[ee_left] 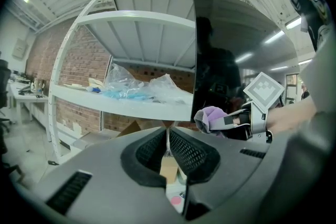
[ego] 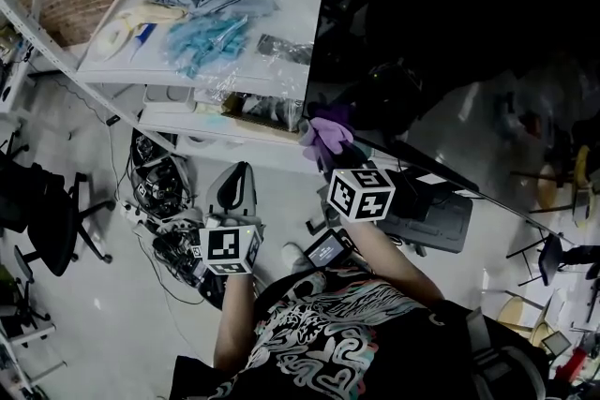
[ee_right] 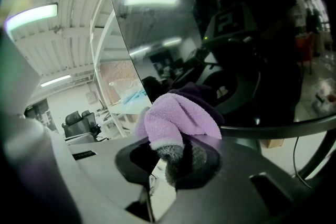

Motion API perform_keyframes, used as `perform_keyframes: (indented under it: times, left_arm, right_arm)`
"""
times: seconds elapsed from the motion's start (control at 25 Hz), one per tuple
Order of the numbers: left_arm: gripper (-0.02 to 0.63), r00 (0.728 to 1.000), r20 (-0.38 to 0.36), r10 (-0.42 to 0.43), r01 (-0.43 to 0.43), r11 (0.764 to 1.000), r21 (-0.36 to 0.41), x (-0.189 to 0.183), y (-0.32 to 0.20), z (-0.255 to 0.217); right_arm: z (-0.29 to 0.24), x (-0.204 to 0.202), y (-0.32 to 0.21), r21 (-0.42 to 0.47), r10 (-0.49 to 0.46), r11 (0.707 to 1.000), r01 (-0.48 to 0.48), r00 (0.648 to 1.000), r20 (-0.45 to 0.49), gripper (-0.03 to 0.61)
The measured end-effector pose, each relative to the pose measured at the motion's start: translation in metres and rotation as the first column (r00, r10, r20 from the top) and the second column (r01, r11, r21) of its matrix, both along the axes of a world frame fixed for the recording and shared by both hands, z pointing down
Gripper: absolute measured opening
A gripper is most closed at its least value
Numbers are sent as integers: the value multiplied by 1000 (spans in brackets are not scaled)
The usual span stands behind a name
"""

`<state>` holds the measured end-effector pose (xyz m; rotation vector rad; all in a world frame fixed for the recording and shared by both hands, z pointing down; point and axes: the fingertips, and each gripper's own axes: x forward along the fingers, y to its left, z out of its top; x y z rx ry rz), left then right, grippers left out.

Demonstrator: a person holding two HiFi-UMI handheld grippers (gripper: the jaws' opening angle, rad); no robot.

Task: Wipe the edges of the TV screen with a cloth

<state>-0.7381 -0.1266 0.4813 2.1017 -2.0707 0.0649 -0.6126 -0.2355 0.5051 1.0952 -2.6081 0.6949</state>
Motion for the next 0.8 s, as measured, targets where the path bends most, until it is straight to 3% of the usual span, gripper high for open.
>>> perform_keyframes:
  times: [0.8]
  left_arm:
    - [32,1000,1,-29,29,999,-16,-6,16,3]
  right_arm:
    - [5,-25,2,20,-67,998,67,998,-14,87]
